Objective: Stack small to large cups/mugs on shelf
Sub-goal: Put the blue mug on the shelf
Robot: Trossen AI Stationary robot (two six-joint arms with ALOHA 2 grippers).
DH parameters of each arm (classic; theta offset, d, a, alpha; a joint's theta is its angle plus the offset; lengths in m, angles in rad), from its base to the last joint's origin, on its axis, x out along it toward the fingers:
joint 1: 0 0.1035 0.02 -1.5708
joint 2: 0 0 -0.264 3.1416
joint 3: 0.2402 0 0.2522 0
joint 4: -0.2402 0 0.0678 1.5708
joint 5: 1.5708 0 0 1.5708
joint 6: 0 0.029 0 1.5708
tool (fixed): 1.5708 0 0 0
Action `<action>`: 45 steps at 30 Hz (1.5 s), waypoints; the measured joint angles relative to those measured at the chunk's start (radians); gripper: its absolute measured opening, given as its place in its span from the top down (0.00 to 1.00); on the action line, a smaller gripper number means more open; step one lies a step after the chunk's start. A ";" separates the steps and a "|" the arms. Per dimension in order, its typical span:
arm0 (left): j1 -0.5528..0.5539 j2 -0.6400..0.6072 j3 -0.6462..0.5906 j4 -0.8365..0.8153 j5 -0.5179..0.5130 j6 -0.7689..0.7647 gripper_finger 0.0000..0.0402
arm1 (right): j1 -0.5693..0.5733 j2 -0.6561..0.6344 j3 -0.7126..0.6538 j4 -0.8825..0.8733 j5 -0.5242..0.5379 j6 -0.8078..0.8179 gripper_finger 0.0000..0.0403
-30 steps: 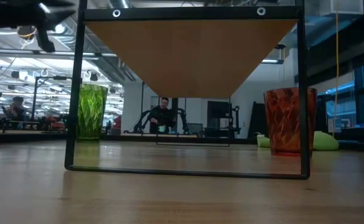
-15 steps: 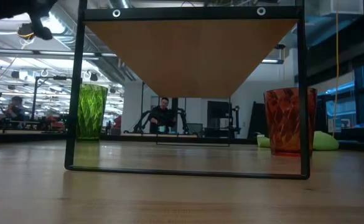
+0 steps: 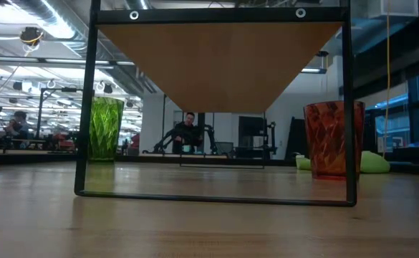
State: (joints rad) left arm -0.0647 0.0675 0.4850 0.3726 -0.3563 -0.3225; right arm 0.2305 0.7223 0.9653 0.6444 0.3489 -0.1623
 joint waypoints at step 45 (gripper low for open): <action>0.136 0.892 1.149 -1.902 -0.297 -0.267 0.86 | -0.208 0.237 0.579 -1.767 0.359 0.664 0.96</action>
State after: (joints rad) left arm 0.0711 0.9599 1.6337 -1.5290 -0.6532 -0.5897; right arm 0.0227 0.9593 1.5440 -1.1228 0.7074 0.5016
